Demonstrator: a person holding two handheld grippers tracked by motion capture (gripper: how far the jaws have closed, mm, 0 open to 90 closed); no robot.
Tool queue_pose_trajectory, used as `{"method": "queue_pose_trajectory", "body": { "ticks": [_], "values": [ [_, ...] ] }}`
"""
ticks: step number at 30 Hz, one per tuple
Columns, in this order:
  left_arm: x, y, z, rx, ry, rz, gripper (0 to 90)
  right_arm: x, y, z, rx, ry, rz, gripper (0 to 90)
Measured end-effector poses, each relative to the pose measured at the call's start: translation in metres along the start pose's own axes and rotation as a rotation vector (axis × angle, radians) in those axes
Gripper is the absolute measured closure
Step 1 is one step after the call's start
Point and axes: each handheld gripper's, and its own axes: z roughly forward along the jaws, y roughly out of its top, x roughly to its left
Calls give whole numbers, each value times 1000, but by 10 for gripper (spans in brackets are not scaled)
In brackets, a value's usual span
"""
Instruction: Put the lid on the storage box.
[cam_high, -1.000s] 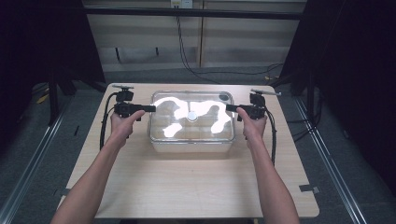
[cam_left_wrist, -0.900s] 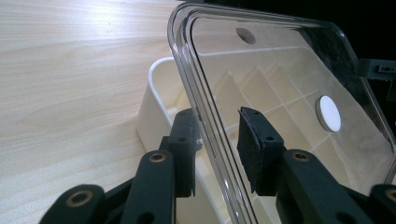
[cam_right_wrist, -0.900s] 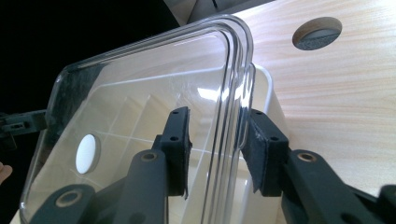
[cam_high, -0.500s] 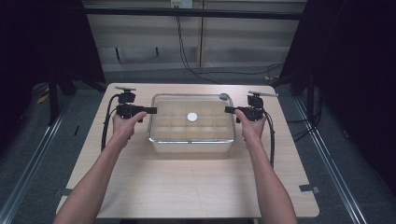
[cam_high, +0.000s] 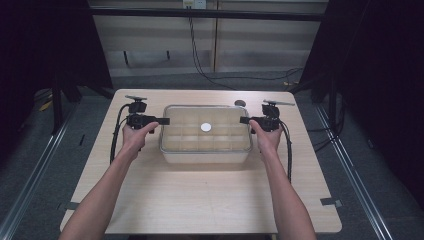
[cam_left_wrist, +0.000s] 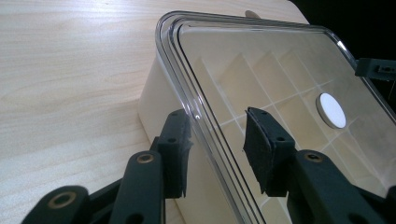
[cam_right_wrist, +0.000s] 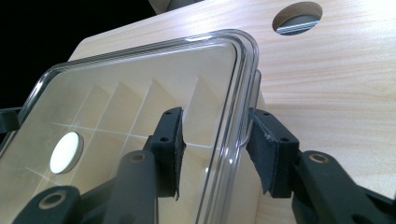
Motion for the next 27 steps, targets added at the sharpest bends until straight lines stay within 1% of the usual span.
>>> {"method": "queue_pose_trajectory", "body": {
  "ticks": [2,3,4,13,14,15,16,17,18,20,22,23,24,25,26,27],
  "values": [
    [1,0,1,3,-1,-1,602,0,0,0,4,-5,-1,564],
    [1,-1,2,-2,-5,-10,598,0,0,0,4,-6,-4,563],
    [2,-1,3,7,1,6,595,0,0,0,3,-8,-7,563],
    [-1,-1,4,9,18,21,564,2,-1,0,1,-26,-37,540],
    [-2,-1,4,8,20,20,563,3,-1,-1,0,-31,-46,541],
    [-2,-1,4,10,27,26,560,3,0,-1,-2,-33,-55,541],
    [-3,-1,3,7,42,46,559,3,0,-1,-1,-35,-60,542],
    [-5,0,2,-2,67,75,578,3,0,-1,-2,-39,-62,546],
    [-7,0,1,-4,79,82,595,2,0,-1,-7,-42,-62,543],
    [-6,0,2,-6,69,65,596,1,0,-2,-9,-48,-65,537],
    [-5,0,2,-6,68,68,593,2,0,-3,-7,-49,-62,534],
    [-6,0,2,-10,71,67,590,2,0,-3,-4,-52,-63,519],
    [-6,-1,1,-5,65,62,585,2,0,-3,0,-57,-66,493],
    [-7,-1,1,-4,73,66,570,2,0,-4,3,-67,-76,468],
    [-9,-3,-3,-12,80,88,538,2,0,-6,6,-63,-83,443],
    [-10,-3,-5,-18,71,81,501,2,0,-9,2,-42,-84,418]
  ]
}}
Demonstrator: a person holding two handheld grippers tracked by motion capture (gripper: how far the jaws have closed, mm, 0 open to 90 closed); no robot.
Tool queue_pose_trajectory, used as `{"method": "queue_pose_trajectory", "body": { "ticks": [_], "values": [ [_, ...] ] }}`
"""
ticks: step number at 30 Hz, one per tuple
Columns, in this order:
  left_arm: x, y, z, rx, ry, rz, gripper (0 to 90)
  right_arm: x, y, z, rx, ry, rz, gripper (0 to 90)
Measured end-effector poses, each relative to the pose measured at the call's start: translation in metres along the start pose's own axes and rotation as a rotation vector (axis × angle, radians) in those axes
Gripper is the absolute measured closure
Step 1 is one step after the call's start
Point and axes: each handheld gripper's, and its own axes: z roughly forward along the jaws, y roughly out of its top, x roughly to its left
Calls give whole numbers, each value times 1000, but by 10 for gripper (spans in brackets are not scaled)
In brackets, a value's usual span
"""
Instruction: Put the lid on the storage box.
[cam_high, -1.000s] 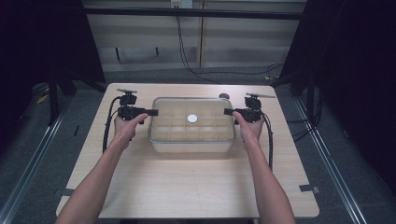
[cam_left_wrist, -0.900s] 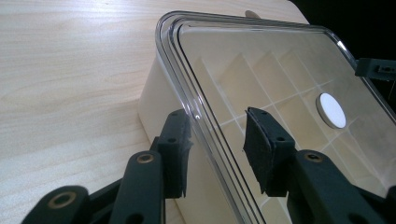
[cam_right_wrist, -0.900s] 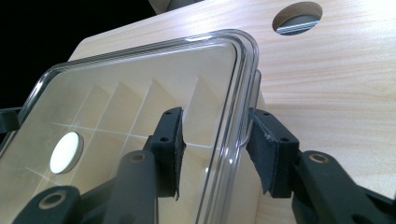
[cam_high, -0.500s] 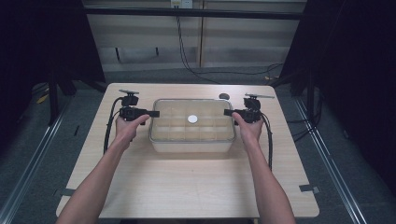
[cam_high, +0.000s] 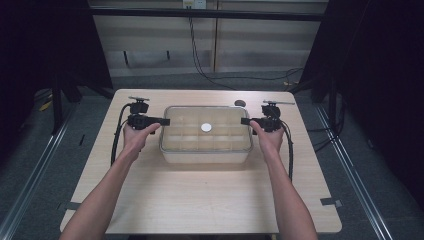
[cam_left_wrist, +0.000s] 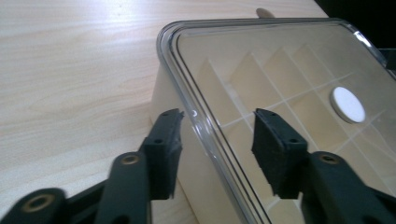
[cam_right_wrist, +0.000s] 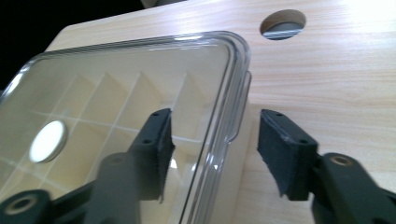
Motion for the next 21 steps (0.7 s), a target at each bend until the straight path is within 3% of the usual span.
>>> {"method": "queue_pose_trajectory", "body": {
  "ticks": [3,8,14,21],
  "values": [
    [-2,-1,-11,-12,6,15,443,1,1,-8,-13,16,0,382],
    [-4,-12,-29,-35,-16,34,381,6,-5,-28,-36,45,-40,358],
    [-7,-28,-42,-46,-14,57,386,12,-19,-45,-32,64,-76,344],
    [-20,-45,-60,-59,-23,115,399,18,-36,-62,-52,103,-98,344]
  ]
}}
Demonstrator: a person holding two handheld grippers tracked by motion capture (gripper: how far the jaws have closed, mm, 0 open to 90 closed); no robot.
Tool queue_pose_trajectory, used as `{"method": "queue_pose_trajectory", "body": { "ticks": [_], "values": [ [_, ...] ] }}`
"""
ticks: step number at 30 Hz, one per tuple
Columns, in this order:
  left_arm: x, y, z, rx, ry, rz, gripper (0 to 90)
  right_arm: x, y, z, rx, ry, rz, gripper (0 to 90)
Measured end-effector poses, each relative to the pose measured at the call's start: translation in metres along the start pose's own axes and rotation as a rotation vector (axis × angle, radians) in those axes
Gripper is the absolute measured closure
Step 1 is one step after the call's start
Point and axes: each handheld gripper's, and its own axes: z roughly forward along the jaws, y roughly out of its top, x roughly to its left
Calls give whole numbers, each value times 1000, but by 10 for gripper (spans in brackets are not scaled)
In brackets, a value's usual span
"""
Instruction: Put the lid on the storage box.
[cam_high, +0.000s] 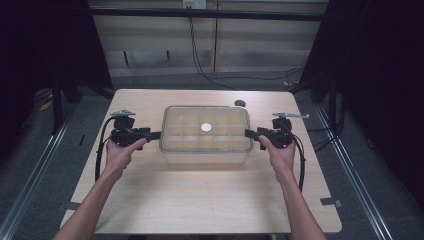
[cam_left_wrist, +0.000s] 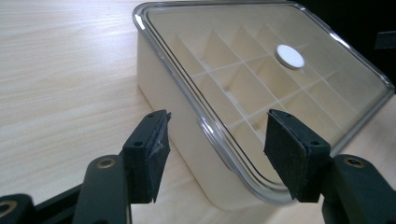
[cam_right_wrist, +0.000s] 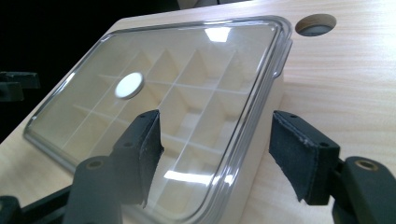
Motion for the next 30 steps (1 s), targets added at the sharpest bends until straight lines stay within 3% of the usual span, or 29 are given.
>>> {"method": "queue_pose_trajectory", "body": {
  "ticks": [4,18,22,25,27,30],
  "values": [
    [-8,-8,-10,3,-4,31,405,6,-10,-12,-8,12,-18,345],
    [-25,-52,-47,-34,-1,62,381,28,-49,-56,-42,46,-62,348],
    [-28,-71,-54,-1,-18,62,378,28,-62,-68,-31,33,-64,345],
    [-31,-83,-59,25,-13,80,379,28,-73,-76,-42,37,-31,345],
    [-32,-91,-63,22,-14,73,379,29,-80,-78,-42,43,-13,345],
    [-34,-102,-69,27,-10,69,378,33,-90,-82,-48,34,-25,344]
  ]
}}
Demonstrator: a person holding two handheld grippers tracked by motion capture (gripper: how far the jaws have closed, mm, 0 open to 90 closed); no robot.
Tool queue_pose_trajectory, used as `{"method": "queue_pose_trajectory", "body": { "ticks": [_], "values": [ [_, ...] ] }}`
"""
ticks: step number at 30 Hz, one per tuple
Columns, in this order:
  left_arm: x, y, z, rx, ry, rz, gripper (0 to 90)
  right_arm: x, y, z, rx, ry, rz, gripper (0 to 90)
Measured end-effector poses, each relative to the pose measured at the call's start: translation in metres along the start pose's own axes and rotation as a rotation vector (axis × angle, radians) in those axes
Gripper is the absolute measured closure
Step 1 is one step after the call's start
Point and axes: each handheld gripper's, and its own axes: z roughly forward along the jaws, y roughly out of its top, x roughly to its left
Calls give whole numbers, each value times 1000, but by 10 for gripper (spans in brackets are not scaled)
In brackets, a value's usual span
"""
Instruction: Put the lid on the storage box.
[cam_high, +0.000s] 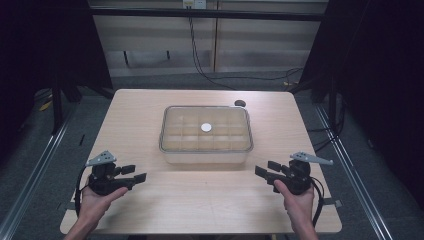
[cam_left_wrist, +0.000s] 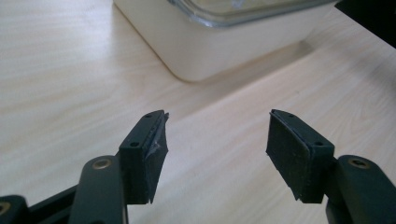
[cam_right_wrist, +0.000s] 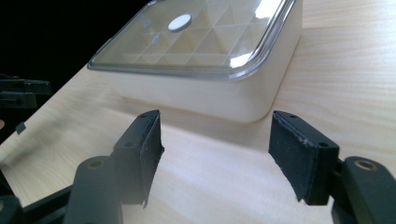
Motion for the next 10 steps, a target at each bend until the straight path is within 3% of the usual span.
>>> {"method": "queue_pose_trajectory", "body": {
  "ticks": [5,10],
  "values": [
    [-8,-17,-6,4,-3,-41,386,-2,-19,-9,4,-6,3,373],
    [-14,-28,-5,45,-5,-8,389,-6,-34,-12,10,-40,-20,388]
  ]
}}
